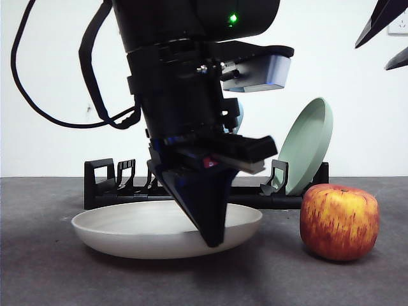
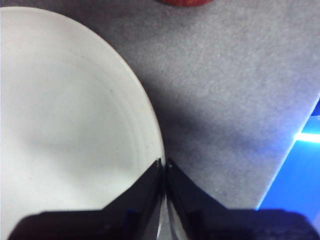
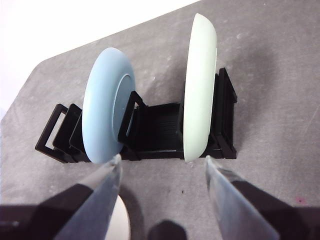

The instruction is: Take the yellow plate from the plate rack,put the plate on the table,take the apple from the table,put the apple in the plate

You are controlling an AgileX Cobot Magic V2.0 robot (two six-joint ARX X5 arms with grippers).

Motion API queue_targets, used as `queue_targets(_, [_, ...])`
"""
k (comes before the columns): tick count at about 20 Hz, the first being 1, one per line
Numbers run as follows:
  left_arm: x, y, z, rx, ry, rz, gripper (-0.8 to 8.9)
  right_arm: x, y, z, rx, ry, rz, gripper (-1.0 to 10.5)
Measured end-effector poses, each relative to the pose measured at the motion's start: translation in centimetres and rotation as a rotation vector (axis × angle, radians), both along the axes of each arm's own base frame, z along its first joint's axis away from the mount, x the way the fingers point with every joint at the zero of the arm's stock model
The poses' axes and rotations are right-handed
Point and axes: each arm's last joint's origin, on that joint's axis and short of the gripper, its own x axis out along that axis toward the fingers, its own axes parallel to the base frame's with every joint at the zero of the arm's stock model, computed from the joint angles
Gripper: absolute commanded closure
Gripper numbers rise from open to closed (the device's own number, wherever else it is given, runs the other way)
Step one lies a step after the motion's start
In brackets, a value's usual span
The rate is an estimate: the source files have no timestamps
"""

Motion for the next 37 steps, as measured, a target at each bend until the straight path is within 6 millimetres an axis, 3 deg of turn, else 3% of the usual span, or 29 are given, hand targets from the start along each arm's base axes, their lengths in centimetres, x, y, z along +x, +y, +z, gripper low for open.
queue_targets(2, [-0.1,-0.1,0.0,-0.026,0.043,-0.020,3.89,0.0,0.0,-0.1,-0.003,0.007,0.002,6.6])
queue_targets(3, [-0.2,-0.1,0.0,-0.032,0.054,-0.025,3.40,-0.1,0.0,-0.2,-0.005,0.020,0.003,6.6])
queue_targets(7, [-0.2,0.0,0.2,-0.041,0.052,-0.012,3.44,-0.3,0.4,-0.4,-0.026,0.052,0.030,6.3])
queue_targets(9, [-0.2,0.5,2.0,-0.087,0.011,0.023,3.44,-0.5,1.2,-0.2,-0.053,0.053,0.082,4.7])
queue_targets(11, [-0.7,1.7,6.2,-0.201,-0.086,0.056,3.44,-0.6,2.2,0.6,-0.080,0.017,0.138,4.3])
queue_targets(13, [-1.5,3.7,11.6,-0.352,-0.234,0.105,3.44,-1.1,3.7,1.2,-0.135,0.007,0.181,4.3])
queue_targets(16, [-3.5,8.6,18.4,-0.528,-0.465,0.228,3.44,-1.8,6.0,1.3,-0.298,0.046,0.236,2.4])
queue_targets(18, [-5.2,12.5,21.8,-0.626,-0.606,0.330,3.45,-1.9,7.5,0.3,-0.415,0.107,0.283,2.4])
queue_targets(21, [-8.0,17.4,24.6,-0.755,-0.755,0.448,3.45,-1.3,9.3,-2.1,-0.490,0.233,0.375,2.5])
queue_targets(24, [-10.1,20.8,25.8,-0.832,-0.828,0.516,3.46,0.2,10.9,-5.0,-0.545,0.349,0.426,2.5])
queue_targets(26, [-10.8,21.9,25.9,-0.841,-0.844,0.535,3.46,1.1,11.7,-7.1,-0.599,0.422,0.427,2.5])
queue_targets(28, [-10.9,22.0,25.6,-0.805,-0.843,0.546,3.46,1.9,12.3,-9.2,-0.632,0.502,0.446,2.5])
queue_targets(34, [-10.8,22.0,25.1,-0.754,-0.819,0.543,3.46,2.6,12.7,-12.1,-0.670,0.624,0.470,2.6])
queue_targets(35, [-10.8,22.0,25.0,-0.752,-0.818,0.543,3.46,2.6,12.8,-12.5,-0.675,0.648,0.470,2.8])
queue_targets(37, [-10.8,22.0,25.0,-0.751,-0.818,0.544,3.46,2.6,12.8,-12.8,-0.668,0.672,0.455,6.3])
